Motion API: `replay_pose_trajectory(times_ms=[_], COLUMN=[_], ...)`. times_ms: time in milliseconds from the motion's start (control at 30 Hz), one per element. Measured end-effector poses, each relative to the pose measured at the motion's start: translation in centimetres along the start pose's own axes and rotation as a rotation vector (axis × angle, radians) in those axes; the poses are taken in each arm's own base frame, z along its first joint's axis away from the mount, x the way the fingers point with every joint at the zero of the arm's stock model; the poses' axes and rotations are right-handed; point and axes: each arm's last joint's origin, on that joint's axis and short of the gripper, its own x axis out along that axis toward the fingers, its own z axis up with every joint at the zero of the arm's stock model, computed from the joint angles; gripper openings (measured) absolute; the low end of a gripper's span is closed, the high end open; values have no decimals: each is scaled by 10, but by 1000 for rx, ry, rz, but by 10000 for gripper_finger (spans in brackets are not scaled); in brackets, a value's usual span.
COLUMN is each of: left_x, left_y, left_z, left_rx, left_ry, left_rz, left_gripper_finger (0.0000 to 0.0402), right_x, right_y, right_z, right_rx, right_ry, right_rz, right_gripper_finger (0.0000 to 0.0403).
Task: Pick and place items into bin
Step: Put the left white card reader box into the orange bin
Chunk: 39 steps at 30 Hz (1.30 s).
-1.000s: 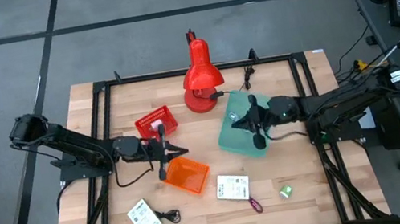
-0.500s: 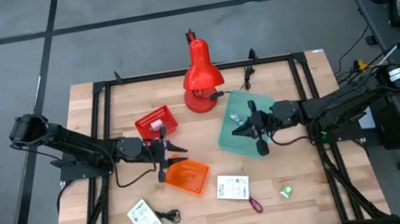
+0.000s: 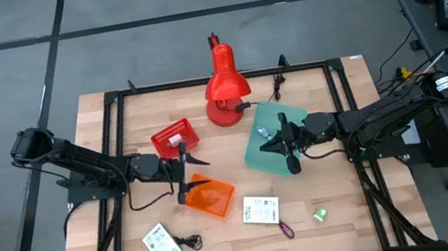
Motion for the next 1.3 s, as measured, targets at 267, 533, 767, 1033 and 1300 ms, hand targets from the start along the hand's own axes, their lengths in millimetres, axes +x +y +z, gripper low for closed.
replay_pose_trajectory(times_ms=[267,533,767,1033,1300], left_x=[0,-6,-15,-35,-52], left_y=[-1,-17,-25,-27,-21], left_z=[-2,-13,-12,8,23], left_rx=[-18,-100,-139,-248,-428], left_ry=[26,185,568,841,874], left_rz=[-1,-173,-239,-409,-549], left_gripper_finger=[229,226,226,226,226], right_x=[5,24,43,48,48], right_y=[2,17,31,32,34], right_z=[-3,-21,-32,-37,-35], right_rx=[71,117,133,159,164], right_ry=[2,4,-96,-116,-129], right_rz=[-2,-35,25,34,45], right_gripper_finger=[4,4,4,4,4])
